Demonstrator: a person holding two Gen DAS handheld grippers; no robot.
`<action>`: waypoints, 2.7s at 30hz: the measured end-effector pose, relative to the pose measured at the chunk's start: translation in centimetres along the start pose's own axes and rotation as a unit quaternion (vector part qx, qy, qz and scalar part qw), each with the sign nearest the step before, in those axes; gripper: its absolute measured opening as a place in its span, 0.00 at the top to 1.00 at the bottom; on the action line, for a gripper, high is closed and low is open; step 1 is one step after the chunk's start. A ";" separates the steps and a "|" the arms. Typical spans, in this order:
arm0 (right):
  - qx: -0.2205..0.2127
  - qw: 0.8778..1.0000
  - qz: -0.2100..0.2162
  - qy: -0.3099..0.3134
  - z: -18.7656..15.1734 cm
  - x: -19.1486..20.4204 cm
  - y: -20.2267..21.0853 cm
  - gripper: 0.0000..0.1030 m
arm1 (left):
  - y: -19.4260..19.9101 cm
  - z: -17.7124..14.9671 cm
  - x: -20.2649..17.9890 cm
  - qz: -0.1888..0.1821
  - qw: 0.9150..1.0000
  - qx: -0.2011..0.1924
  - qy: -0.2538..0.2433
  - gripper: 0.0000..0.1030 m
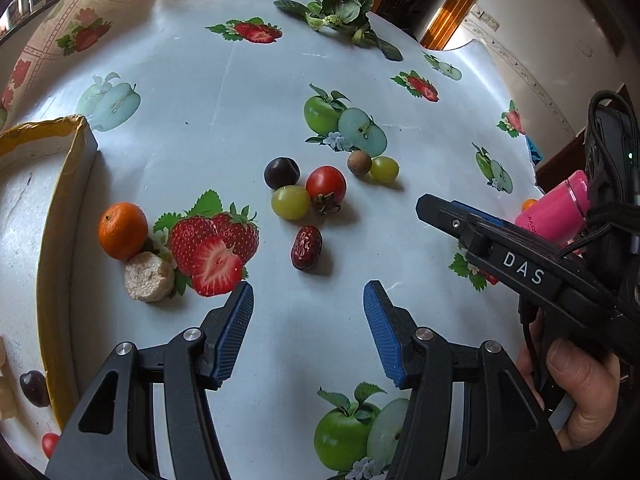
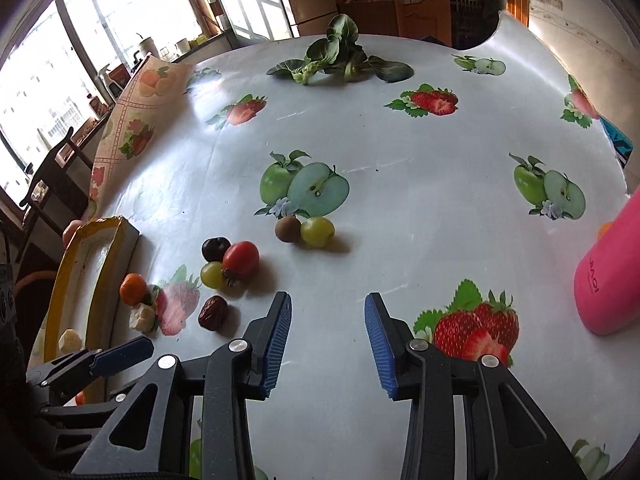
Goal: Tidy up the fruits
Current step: 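Grasp the red jujube date with the left gripper while the right gripper grasps a green grape, then carry the date and grape into the tray and open both grippers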
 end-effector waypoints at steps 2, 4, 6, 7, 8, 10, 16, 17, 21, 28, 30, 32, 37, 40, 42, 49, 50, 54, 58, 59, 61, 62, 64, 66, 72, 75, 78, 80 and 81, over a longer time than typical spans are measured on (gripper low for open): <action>0.009 1.000 0.010 0.010 0.6 0.3 -1.7 0.62 | -1.0 0.4 0.2 0.001 1.000 0.003 0.001 0.46; 0.014 1.000 0.011 0.026 0.9 0.7 -3.2 0.62 | -1.8 0.8 0.3 0.002 1.000 0.004 -0.001 0.46; 0.018 0.999 0.015 0.034 1.1 1.0 -4.4 0.62 | -2.6 1.0 0.3 0.003 1.000 0.006 -0.003 0.51; 0.018 0.999 0.012 0.041 1.3 1.1 -4.9 0.63 | -2.9 1.0 0.3 0.003 1.000 0.008 -0.004 0.53; 0.018 0.999 0.009 0.045 1.4 1.1 -5.4 0.63 | -3.2 1.0 0.3 0.002 1.000 0.009 -0.004 0.56; 0.018 0.999 0.007 0.043 1.8 0.8 -6.2 0.65 | -3.5 1.2 0.0 0.000 1.000 0.003 -0.010 0.59; 0.014 0.998 0.031 0.044 2.6 1.4 -7.3 0.77 | -3.8 1.3 -0.5 -0.013 1.000 0.001 -0.010 0.84; 0.016 0.998 0.035 0.041 2.5 1.5 -7.3 0.77 | -3.7 1.2 -0.4 -0.016 1.000 0.003 -0.007 0.84; 0.014 0.999 0.036 0.017 1.5 1.3 -5.7 0.77 | -2.6 0.6 0.1 -0.028 1.000 0.003 0.003 0.84; 0.000 0.998 0.059 -0.022 -1.1 2.0 -0.8 0.77 | 0.5 -1.0 1.1 -0.029 0.999 -0.003 0.016 0.84; -0.004 0.998 0.064 -0.024 -1.9 2.7 0.6 0.77 | 1.5 -1.4 1.4 -0.024 1.000 -0.006 0.014 0.84; -0.005 0.997 0.068 -0.030 -2.6 3.4 1.7 0.77 | 2.6 -1.7 1.7 -0.022 1.000 -0.009 0.013 0.84; -0.009 0.997 0.075 -0.030 -4.2 5.2 4.4 0.77 | 5.2 -2.1 2.5 -0.020 0.999 -0.022 0.016 0.84; -0.012 0.996 0.081 -0.029 -4.8 6.3 5.7 0.77 | 6.5 -2.1 2.9 -0.019 0.999 -0.029 0.014 0.84; -0.014 0.996 0.083 -0.024 -5.1 7.2 6.4 0.77 | 7.3 -2.1 3.1 -0.017 0.999 -0.034 0.013 0.84; -0.013 0.995 0.097 -0.004 -6.0 9.9 8.4 0.77 | 9.6 -1.9 4.4 -0.003 0.999 -0.049 0.010 0.84; -0.013 0.995 0.098 -0.001 -6.1 10.3 8.6 0.77 | 9.9 -2.0 4.7 -0.001 0.999 -0.051 0.011 0.84; -0.009 0.994 0.107 0.008 -6.8 11.8 9.1 0.77 | 10.7 -2.2 5.7 0.009 0.998 -0.056 0.014 0.84; -0.004 0.993 0.114 0.017 -7.5 13.2 9.3 0.77 | 11.3 -2.8 6.8 0.014 0.998 -0.055 0.020 0.84; -0.003 0.993 0.115 0.018 -7.6 13.5 9.3 0.77 | 11.4 -2.9 7.0 0.015 0.998 -0.054 0.022 0.84; -0.001 0.993 0.118 0.021 -7.8 14.0 9.3 0.77 | 11.5 -3.1 7.5 0.016 0.998 -0.054 0.024 0.84; -0.001 0.993 0.119 0.022 -7.9 14.3 9.3 0.77 | 11.6 -3.2 7.7 0.017 0.998 -0.054 0.025 0.84; 0.000 0.992 0.120 0.026 -8.0 14.7 9.3 0.77 | 11.7 -3.5 8.0 0.017 0.998 -0.054 0.028 0.84; 0.001 0.992 0.122 0.028 -8.2 15.0 9.3 0.77 | 11.9 -3.6 8.2 0.018 0.998 -0.053 0.030 0.84; 0.008 0.991 0.127 0.034 -8.8 15.9 9.1 0.77 | 12.2 -3.9 8.8 0.020 0.998 -0.054 0.034 0.84; 0.011 0.991 0.129 0.037 -9.0 16.3 8.9 0.77 | 12.3 -3.8 9.2 0.022 0.998 -0.055 0.037 0.84; 0.014 0.990 0.132 0.040 -9.0 16.7 8.5 0.77 | 12.4 -3.7 9.7 0.024 0.997 -0.056 0.039 0.84; 0.015 0.990 0.134 0.042 -9.1 17.1 8.4 0.77 | 12.4 -3.7 10.2 0.027 0.997 -0.056 0.041 0.84; 0.016 0.990 0.135 0.043 -9.1 17.2 8.3 0.77 | 12.4 -3.7 10.4 0.028 0.997 -0.056 0.043 0.84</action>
Point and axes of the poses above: each gripper's, at about its wrist camera, not at the fingertips, and y roughly against the way its jaws point, x to its left, z to its top, the point moved 8 cm from there along -y, roughly the way its jaws point, and after that the axes turned 8 degrees about -x, right-handed, at the moved point
